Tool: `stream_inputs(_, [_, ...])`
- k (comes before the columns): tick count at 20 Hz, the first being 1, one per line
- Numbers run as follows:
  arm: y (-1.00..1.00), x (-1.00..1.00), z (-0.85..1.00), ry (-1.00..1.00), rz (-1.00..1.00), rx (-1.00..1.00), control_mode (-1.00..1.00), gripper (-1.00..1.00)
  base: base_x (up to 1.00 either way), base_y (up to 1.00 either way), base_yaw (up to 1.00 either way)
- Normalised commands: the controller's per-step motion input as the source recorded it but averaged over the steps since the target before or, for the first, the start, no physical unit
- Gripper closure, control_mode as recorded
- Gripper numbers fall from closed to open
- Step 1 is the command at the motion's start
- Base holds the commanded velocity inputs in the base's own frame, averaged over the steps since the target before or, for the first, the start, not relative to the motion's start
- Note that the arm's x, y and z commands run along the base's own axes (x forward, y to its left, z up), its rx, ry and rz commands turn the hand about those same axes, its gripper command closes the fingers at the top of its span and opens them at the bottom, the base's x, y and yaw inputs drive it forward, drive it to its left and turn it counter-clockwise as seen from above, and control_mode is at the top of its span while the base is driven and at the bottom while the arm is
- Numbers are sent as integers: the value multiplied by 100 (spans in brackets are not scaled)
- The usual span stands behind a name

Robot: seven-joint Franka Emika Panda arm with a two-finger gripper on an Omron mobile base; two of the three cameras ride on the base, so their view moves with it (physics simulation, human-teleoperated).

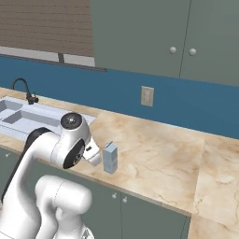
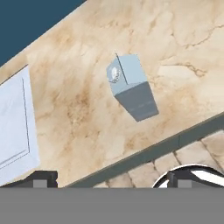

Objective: Gather the eggs and milk located in the vicinity of the sink area and place them right next to the bowl.

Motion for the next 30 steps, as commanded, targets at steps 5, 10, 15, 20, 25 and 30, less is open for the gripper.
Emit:
stream_inputs(5, [-2, 0, 0, 0, 11, -23, -100, -100, 0, 0, 0])
stream_inputs(10, [-5, 0, 0, -2, 8, -11, -100, -100, 0, 0, 0])
stream_inputs(15, [-25, 2, 0, 0, 4, -4, -100, -100, 0, 0, 0])
stream_inputs(20, [-31, 13, 0, 0, 1, 0, -100, -100, 0, 0, 0])
stream_inputs(25, [-22, 17, 0, 0, 0, 0, -100, -100, 0, 0, 0])
stream_inputs(30, [-4, 12, 0, 0, 0, -1, -100, -100, 0, 0, 0])
